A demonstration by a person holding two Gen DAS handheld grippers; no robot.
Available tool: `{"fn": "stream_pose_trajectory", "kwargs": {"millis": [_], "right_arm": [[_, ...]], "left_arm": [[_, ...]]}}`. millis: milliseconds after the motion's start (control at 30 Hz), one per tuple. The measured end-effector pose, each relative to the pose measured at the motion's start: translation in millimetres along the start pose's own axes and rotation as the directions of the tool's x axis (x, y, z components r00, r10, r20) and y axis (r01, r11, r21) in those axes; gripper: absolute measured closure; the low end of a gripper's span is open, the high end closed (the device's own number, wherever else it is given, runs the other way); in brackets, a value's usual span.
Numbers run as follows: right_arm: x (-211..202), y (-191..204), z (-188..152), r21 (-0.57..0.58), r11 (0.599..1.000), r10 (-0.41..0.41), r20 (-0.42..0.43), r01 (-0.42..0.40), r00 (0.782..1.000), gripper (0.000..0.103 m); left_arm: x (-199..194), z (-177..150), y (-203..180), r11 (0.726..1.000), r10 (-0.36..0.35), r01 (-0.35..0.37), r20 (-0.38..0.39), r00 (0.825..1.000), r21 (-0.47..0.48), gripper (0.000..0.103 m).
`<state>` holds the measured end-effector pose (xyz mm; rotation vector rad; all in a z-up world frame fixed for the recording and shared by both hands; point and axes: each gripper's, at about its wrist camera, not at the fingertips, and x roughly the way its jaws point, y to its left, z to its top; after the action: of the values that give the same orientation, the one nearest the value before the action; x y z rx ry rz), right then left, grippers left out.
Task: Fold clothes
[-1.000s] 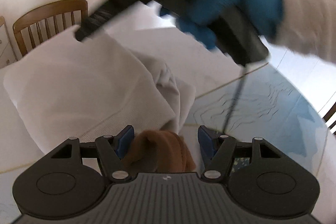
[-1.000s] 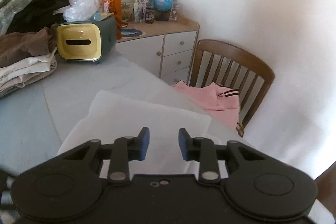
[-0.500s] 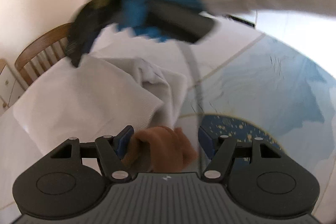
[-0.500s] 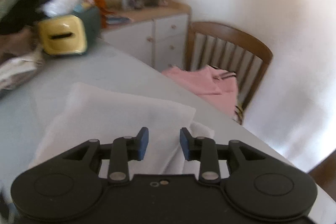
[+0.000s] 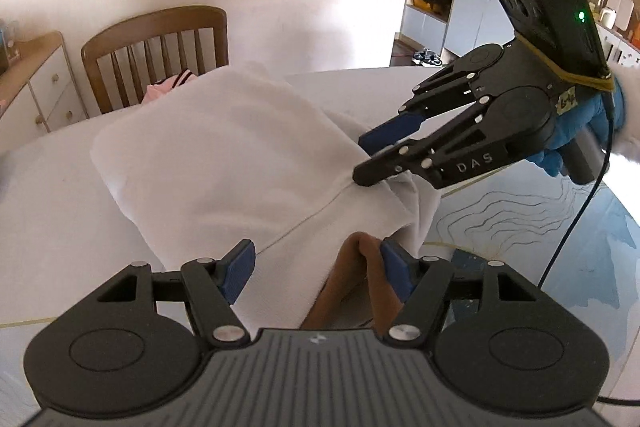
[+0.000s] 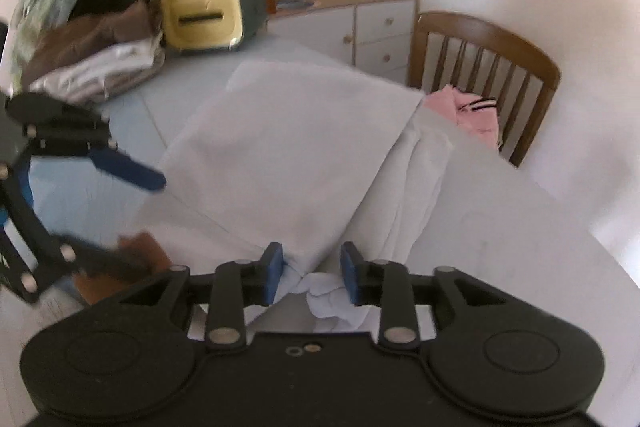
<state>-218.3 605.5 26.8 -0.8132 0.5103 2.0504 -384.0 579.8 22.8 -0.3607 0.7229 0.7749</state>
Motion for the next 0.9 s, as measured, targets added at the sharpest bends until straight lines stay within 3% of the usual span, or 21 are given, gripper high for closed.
{"fn": "stream_pose_trajectory", "kwargs": {"millis": [167, 367, 467, 633, 733, 800, 900], "right_arm": [[-29.1, 18.1, -1.5, 0.048, 0.997, -0.059, 0.077, 0.056, 0.995, 0.000], [-60.4, 38.9, -8.9, 0.139, 0.983, -0.144, 0.147, 0.124, 0.979, 0.000], [-73.7, 51.5, -14.2, 0.173, 0.972, -0.189, 0.176, 0.158, 0.966, 0.000], [-94.9, 74.0, -22.8, 0.233, 0.948, -0.266, 0.211, 0.216, 0.941, 0.000], [-103.5, 88.4, -24.3, 0.252, 0.926, -0.341, 0.233, 0.282, 0.911, 0.000], [-109.5, 95.2, -25.5, 0.272, 0.913, -0.370, 0.241, 0.303, 0.897, 0.000], [-116.6, 105.1, -28.7, 0.304, 0.893, -0.410, 0.248, 0.332, 0.878, 0.000]], "left_arm": [[-22.9, 0.8, -11.3, 1.000, 0.024, -0.023, 0.033, 0.999, -0.021, 0.031], [-48.0, -3.5, -18.0, 0.992, 0.091, -0.087, 0.044, 0.995, -0.089, 0.014], [-62.1, -7.7, -17.8, 0.984, 0.126, -0.117, 0.058, 0.990, -0.135, 0.000], [-91.0, -10.9, -24.7, 0.961, 0.233, -0.211, 0.114, 0.966, -0.177, 0.000], [-103.5, -11.5, -32.3, 0.946, 0.296, -0.271, 0.136, 0.945, -0.178, 0.000], [-112.8, -12.0, -36.0, 0.939, 0.320, -0.290, 0.158, 0.934, -0.184, 0.000], [-127.7, -12.9, -37.6, 0.937, 0.314, -0.275, 0.175, 0.933, -0.213, 0.000]]}}
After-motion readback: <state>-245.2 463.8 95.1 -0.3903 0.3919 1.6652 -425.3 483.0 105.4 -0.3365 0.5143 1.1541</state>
